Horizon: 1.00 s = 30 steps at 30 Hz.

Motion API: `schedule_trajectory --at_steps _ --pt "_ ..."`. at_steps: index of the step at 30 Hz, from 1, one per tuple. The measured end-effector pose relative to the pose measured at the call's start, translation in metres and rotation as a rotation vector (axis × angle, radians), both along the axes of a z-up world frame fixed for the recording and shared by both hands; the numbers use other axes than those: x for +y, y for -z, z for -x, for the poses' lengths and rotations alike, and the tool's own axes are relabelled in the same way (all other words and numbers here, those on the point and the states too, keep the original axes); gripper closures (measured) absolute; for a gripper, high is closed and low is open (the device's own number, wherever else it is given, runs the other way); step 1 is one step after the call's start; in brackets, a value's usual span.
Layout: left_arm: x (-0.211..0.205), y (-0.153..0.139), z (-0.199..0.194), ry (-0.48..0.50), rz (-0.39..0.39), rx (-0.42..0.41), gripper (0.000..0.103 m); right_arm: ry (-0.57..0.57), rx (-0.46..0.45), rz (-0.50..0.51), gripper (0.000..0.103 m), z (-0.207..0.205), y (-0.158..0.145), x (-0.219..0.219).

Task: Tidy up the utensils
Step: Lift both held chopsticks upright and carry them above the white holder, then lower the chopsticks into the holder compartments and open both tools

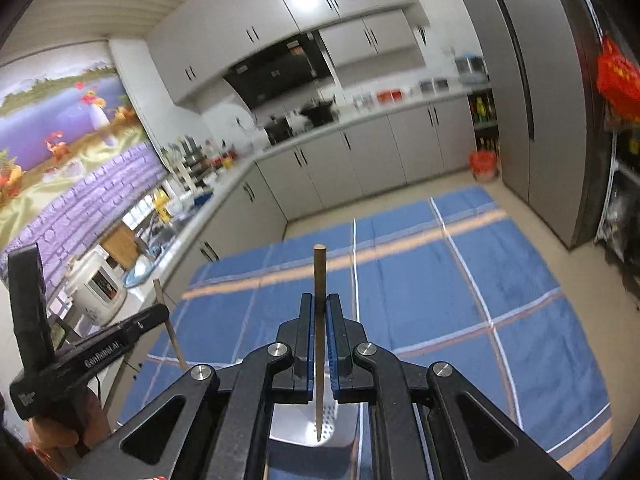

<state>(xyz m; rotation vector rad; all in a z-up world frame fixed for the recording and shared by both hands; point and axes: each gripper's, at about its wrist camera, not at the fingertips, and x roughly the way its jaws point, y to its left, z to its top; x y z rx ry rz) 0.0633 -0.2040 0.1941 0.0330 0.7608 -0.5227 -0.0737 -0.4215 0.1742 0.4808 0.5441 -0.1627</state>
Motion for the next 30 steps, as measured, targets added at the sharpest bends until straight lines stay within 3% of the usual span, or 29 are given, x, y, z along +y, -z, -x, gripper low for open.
schedule_trajectory --at_steps 13,16,20,24,27,30 --pt "0.043 -0.077 0.024 0.031 0.175 -0.111 0.098 -0.006 -0.012 -0.021 0.097 -0.002 -0.003 -0.012" --pt "0.041 -0.08 0.02 0.024 0.174 -0.117 0.098 -0.01 -0.02 -0.019 0.097 -0.002 -0.006 -0.011" --pt "0.031 -0.063 0.011 0.017 0.142 -0.073 0.098 -0.013 -0.011 -0.001 0.097 -0.005 -0.007 -0.008" --pt "0.012 -0.023 -0.003 0.006 0.045 -0.004 0.098 -0.017 0.042 -0.017 0.097 -0.014 0.008 -0.009" --pt "0.006 -0.001 -0.007 0.016 0.017 0.046 0.098 -0.007 0.069 -0.04 0.096 -0.018 0.02 -0.012" --pt "0.007 0.005 -0.005 0.022 0.011 0.044 0.098 0.003 0.088 -0.046 0.095 -0.02 0.027 -0.018"
